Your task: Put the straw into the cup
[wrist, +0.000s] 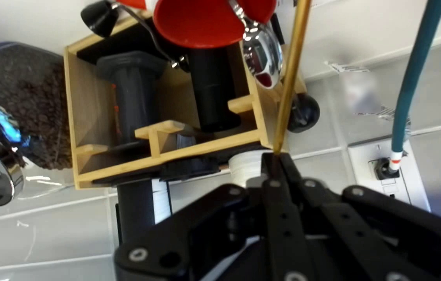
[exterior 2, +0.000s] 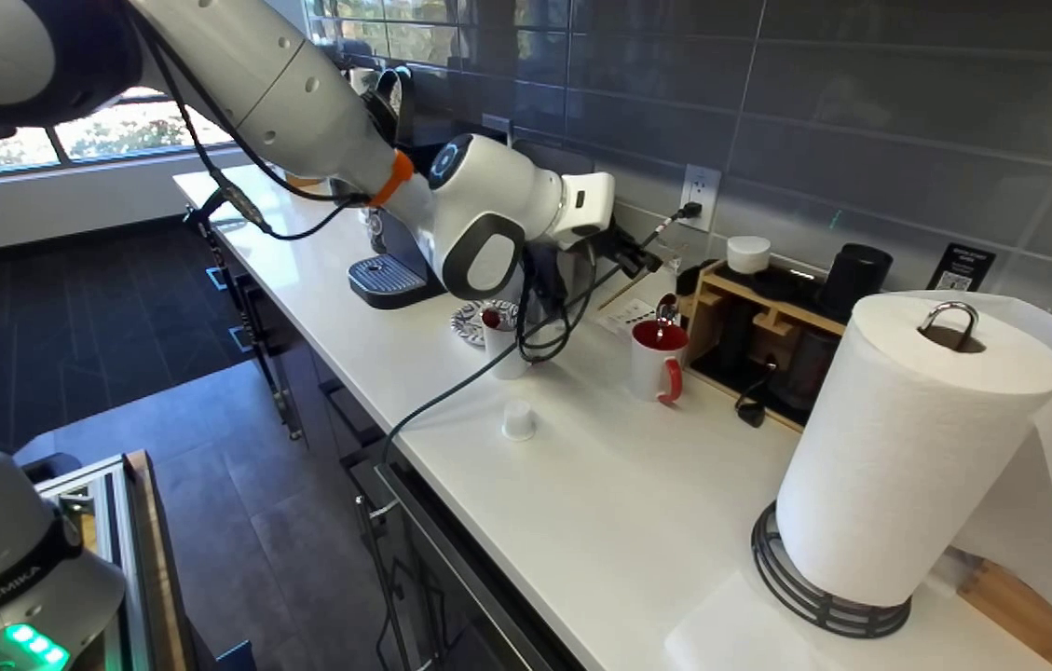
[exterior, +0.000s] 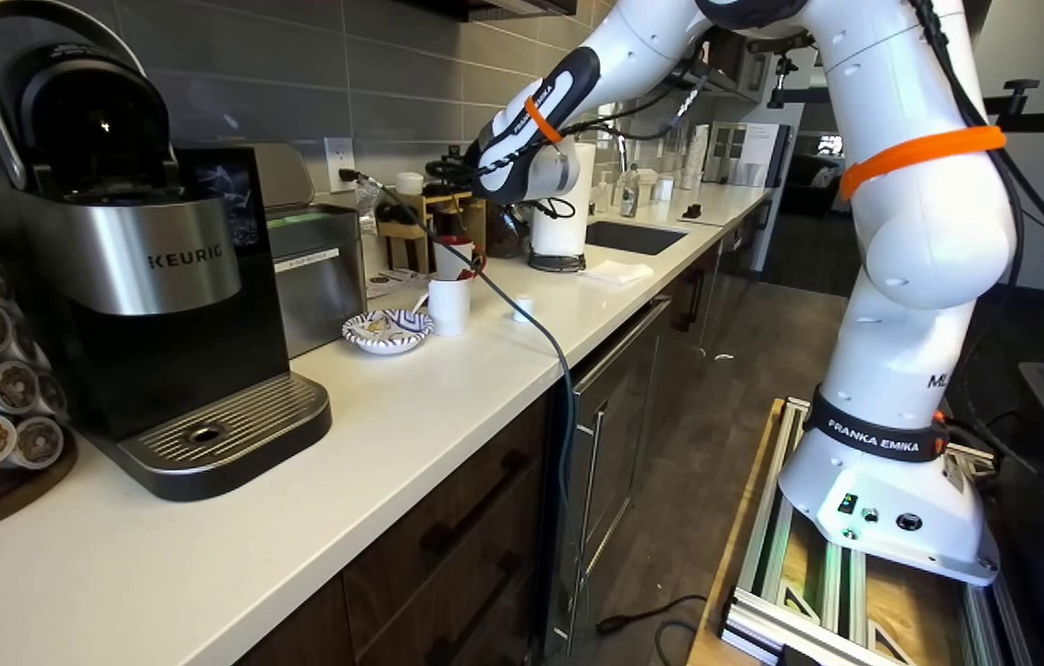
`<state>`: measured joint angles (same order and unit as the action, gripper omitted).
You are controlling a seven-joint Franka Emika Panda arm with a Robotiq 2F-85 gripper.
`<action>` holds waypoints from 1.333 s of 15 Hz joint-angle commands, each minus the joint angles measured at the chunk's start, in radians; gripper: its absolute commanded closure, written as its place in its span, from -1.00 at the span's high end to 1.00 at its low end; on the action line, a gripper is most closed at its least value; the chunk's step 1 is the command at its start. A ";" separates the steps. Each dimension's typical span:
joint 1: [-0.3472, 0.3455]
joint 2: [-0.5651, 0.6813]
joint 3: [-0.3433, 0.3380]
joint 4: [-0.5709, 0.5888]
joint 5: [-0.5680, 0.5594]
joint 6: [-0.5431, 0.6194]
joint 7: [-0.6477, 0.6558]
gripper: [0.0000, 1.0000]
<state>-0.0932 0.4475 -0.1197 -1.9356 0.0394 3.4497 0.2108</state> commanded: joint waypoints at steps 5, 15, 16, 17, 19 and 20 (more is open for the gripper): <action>-0.039 0.088 0.011 0.029 0.051 0.197 -0.061 -0.99; -0.044 0.091 0.019 0.035 0.051 0.197 -0.064 -0.99; -0.042 0.118 0.027 0.054 0.053 0.263 -0.056 -0.99; -0.040 0.137 0.027 0.072 0.051 0.310 -0.061 -0.99; -0.054 0.178 0.053 0.111 0.016 0.418 -0.049 -0.99; -0.046 0.198 0.054 0.129 0.031 0.454 -0.051 -0.99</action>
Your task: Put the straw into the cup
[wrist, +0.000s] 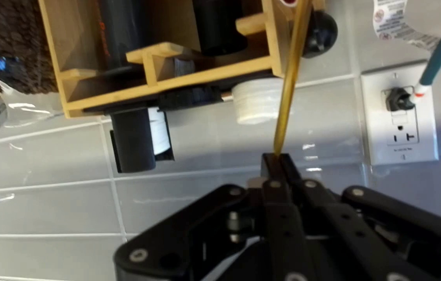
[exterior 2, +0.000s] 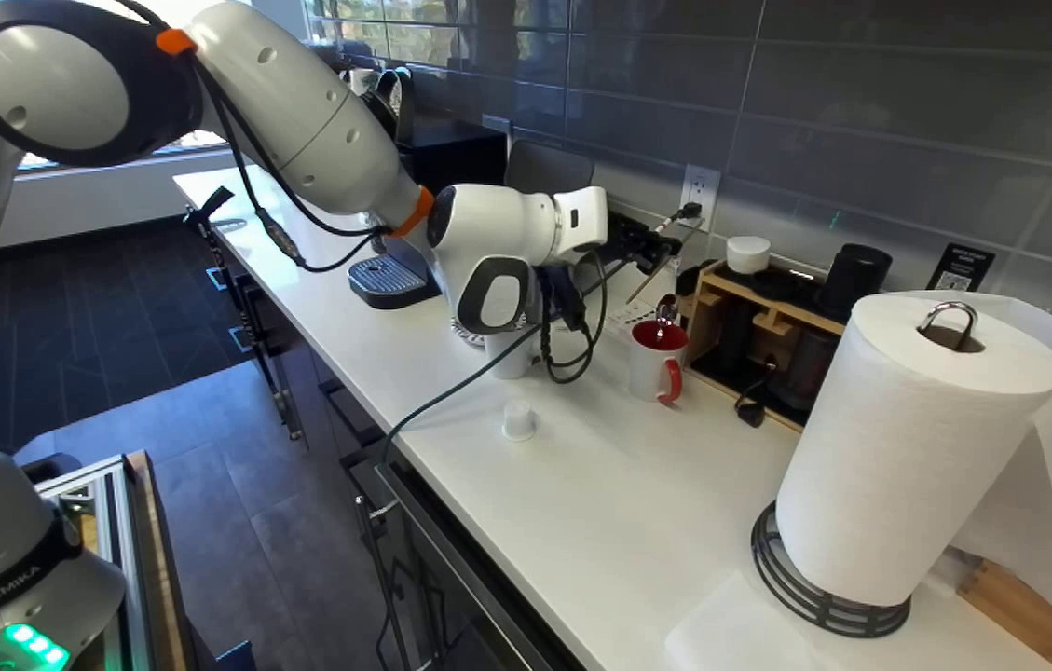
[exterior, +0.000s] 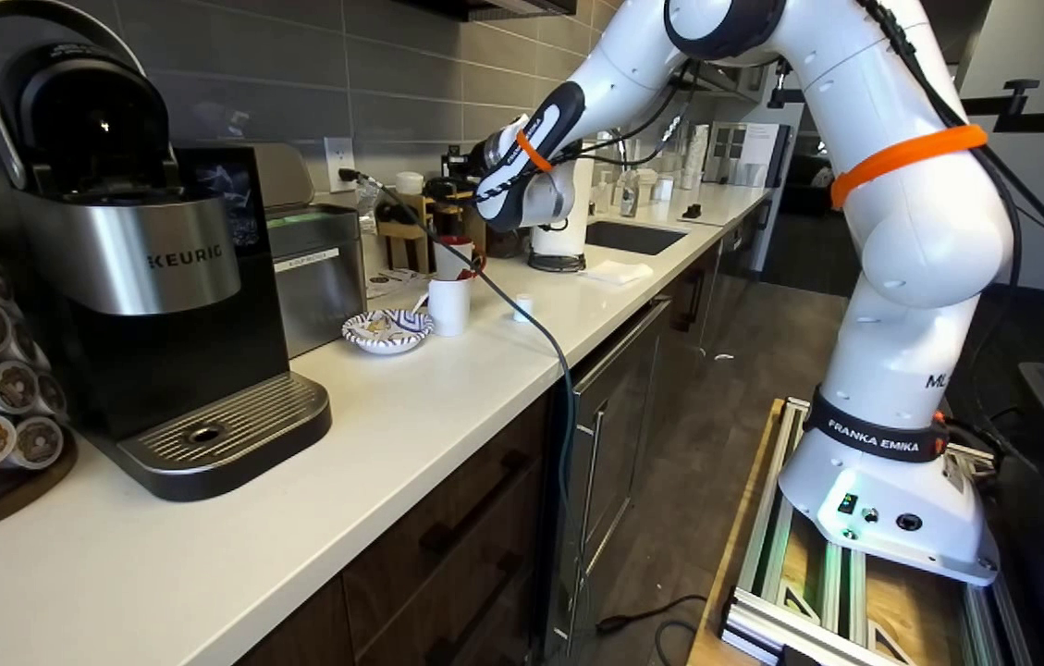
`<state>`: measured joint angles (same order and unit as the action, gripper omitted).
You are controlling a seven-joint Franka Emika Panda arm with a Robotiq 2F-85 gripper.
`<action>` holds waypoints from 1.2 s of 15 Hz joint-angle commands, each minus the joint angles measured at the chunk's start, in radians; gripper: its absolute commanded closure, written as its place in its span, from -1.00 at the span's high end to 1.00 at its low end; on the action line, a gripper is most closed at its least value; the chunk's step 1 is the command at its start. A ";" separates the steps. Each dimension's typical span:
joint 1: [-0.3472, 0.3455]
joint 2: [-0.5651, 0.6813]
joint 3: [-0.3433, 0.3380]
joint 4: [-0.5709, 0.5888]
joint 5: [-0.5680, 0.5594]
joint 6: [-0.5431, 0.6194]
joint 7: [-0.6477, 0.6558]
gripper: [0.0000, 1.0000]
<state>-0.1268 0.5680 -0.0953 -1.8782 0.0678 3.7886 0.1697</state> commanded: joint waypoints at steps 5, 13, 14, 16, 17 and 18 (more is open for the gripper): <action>-0.036 0.170 0.031 0.181 -0.008 0.195 -0.011 -0.99; -0.097 0.290 0.036 0.377 -0.024 0.163 -0.005 -0.99; -0.098 0.300 0.038 0.386 -0.021 0.162 -0.005 -0.99; -0.097 0.314 0.040 0.388 -0.018 0.166 -0.007 -0.99; -0.096 0.316 0.041 0.380 -0.012 0.169 -0.008 -0.99; -0.099 0.323 0.041 0.377 -0.012 0.175 -0.007 -0.99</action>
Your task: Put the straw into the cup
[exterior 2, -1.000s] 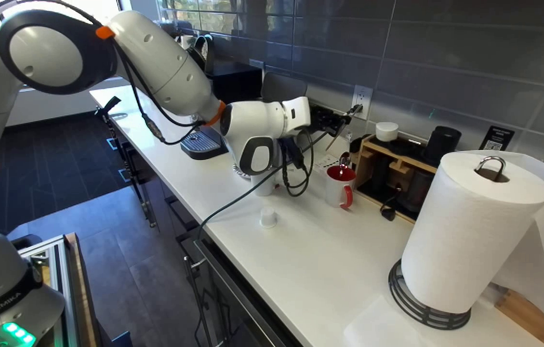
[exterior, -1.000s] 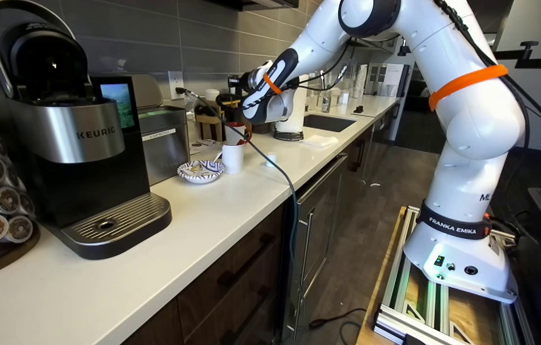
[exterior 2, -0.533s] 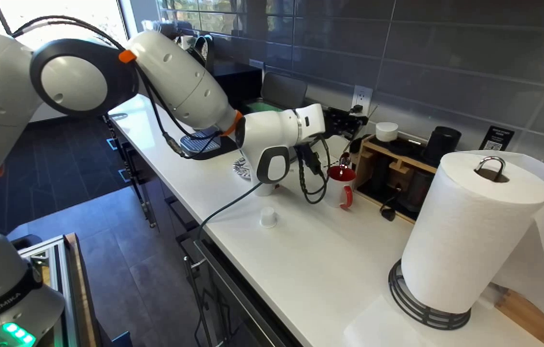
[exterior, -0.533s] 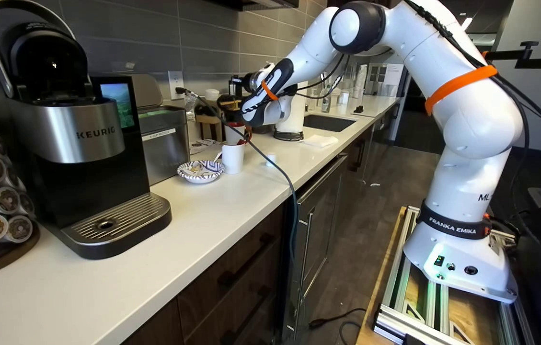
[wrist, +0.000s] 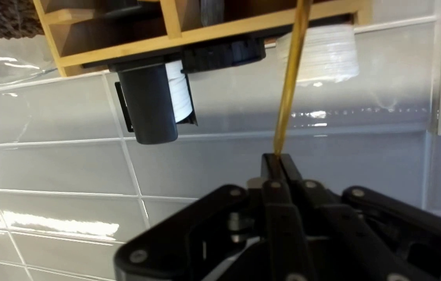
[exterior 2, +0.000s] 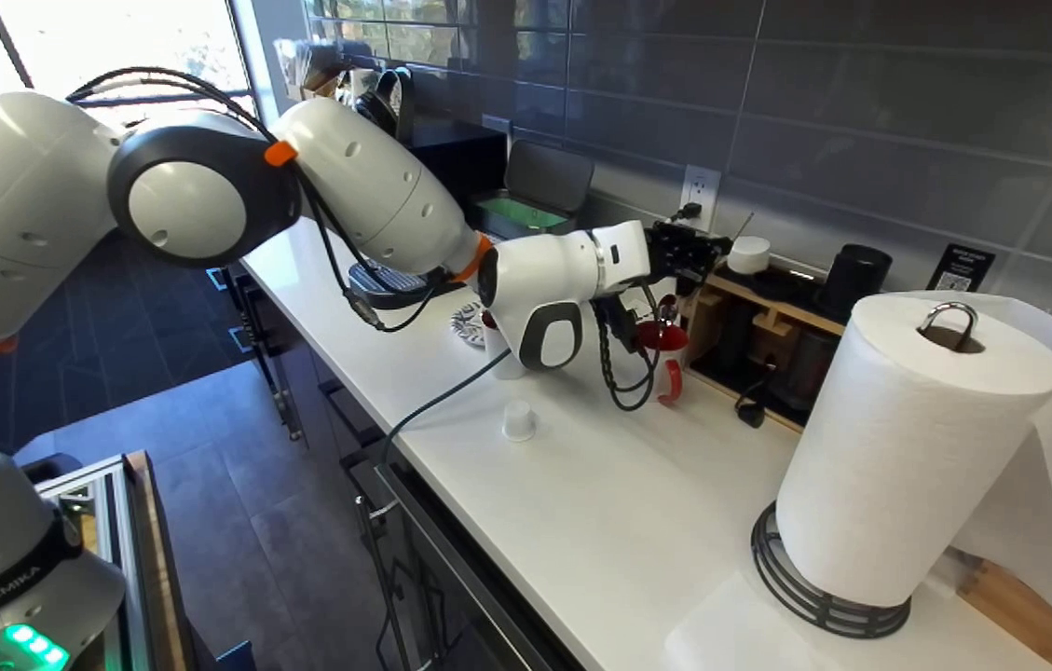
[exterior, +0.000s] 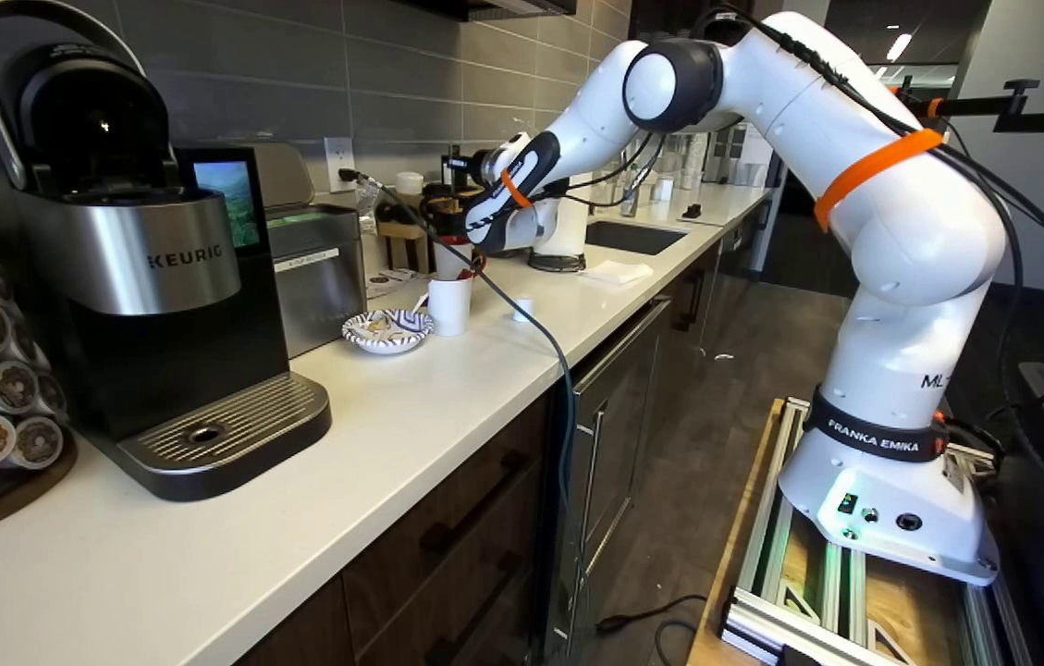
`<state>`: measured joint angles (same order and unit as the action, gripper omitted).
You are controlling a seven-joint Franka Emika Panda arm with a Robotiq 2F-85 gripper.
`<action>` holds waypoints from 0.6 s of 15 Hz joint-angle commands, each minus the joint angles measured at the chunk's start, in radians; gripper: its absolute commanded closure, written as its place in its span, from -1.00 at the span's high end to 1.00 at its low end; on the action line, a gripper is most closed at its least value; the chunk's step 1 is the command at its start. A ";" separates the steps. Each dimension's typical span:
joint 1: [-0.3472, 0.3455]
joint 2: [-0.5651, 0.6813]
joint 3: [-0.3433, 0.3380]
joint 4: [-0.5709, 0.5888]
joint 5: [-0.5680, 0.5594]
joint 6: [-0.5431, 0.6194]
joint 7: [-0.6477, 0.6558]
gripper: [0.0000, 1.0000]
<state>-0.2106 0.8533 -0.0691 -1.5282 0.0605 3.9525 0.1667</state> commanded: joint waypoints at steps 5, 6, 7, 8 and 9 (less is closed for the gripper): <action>-0.022 0.059 0.017 0.024 -0.001 0.016 -0.002 -0.99; -0.022 0.061 0.018 0.023 -0.002 0.014 -0.001 -0.99; -0.021 0.060 0.020 0.019 -0.003 0.013 -0.003 -0.99; -0.020 0.059 0.022 0.014 -0.001 0.011 -0.002 -0.99; -0.018 0.057 0.024 0.004 -0.006 0.016 -0.001 -0.99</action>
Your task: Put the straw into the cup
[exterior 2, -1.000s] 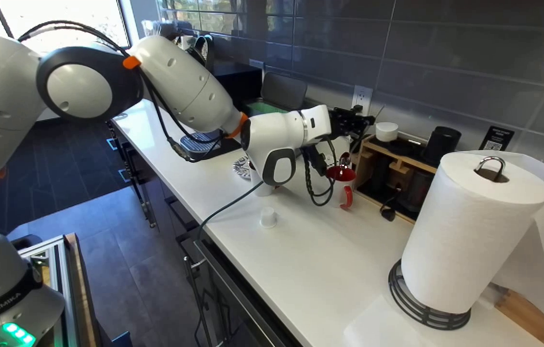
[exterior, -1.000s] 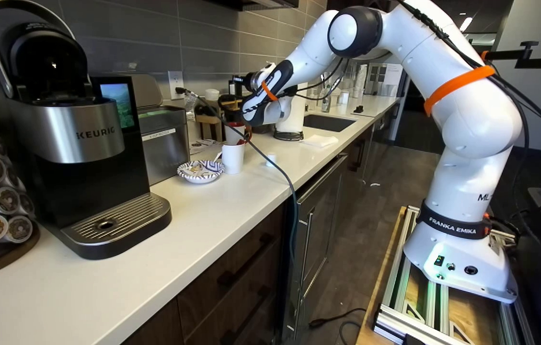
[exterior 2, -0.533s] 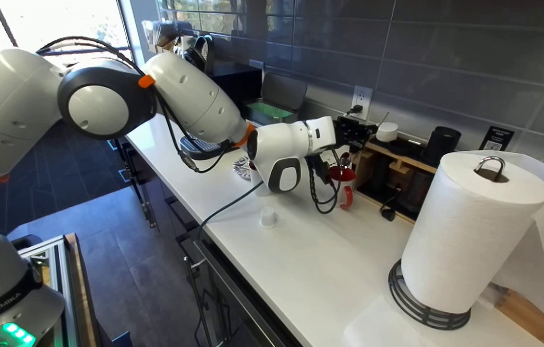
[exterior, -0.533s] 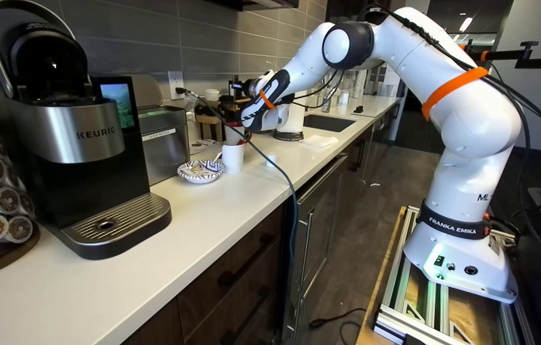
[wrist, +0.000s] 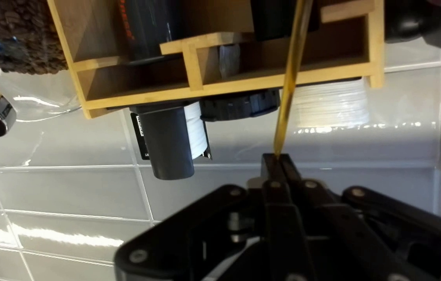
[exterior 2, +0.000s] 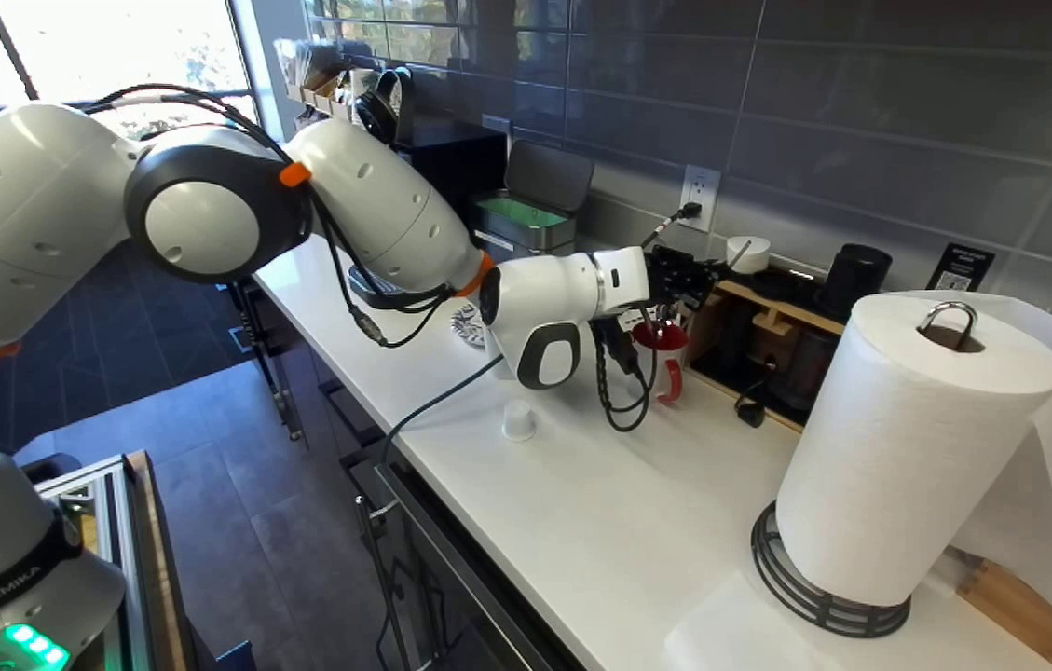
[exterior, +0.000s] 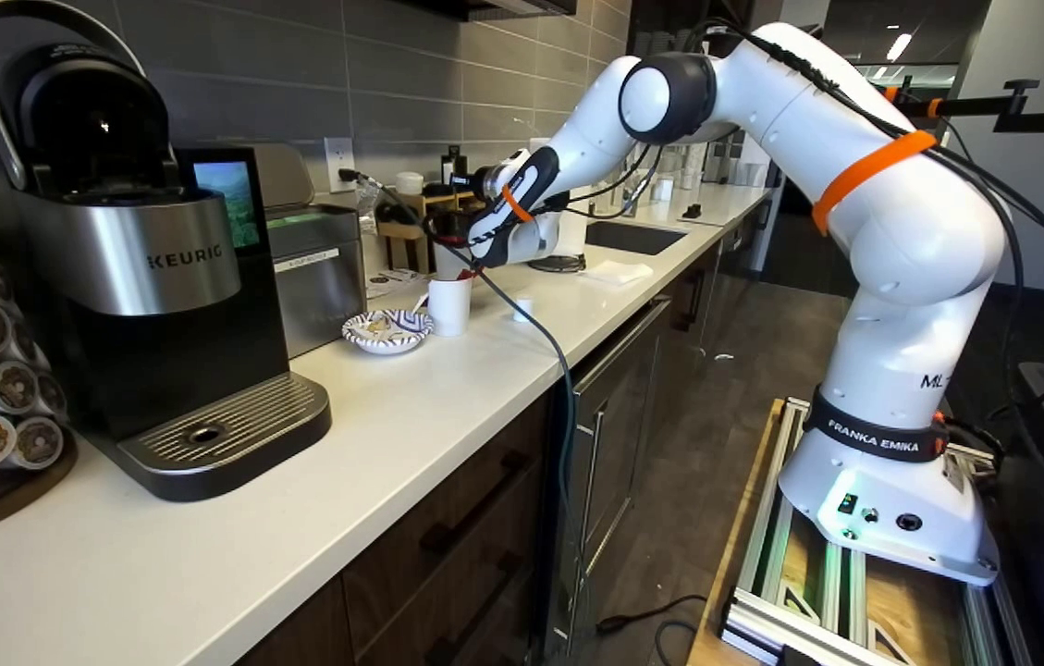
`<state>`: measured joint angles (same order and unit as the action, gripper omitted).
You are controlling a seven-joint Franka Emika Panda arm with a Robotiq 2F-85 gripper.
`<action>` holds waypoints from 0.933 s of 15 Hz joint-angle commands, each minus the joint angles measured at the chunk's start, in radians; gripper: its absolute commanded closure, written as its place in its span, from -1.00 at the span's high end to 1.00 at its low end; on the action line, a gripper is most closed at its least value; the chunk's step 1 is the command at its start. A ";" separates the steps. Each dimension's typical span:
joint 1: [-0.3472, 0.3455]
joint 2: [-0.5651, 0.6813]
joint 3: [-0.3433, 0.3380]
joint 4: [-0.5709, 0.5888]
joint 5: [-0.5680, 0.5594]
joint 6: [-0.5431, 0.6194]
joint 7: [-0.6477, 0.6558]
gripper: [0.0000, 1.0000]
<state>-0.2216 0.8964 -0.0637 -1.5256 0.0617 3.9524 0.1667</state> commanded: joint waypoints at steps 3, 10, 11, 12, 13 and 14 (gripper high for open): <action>-0.005 0.014 0.029 -0.013 -0.009 0.019 0.001 -0.99; -0.005 0.017 0.033 -0.014 0.005 0.028 -0.001 0.15; -0.004 0.013 0.033 -0.015 0.010 0.028 -0.001 0.29; -0.002 0.005 0.032 -0.016 0.025 0.031 -0.004 0.47; 0.001 -0.011 0.033 -0.024 0.044 0.031 -0.004 0.60; 0.006 -0.033 0.032 -0.038 0.069 0.023 -0.009 0.73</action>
<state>-0.2212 0.9078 -0.0389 -1.5285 0.0737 3.9629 0.1671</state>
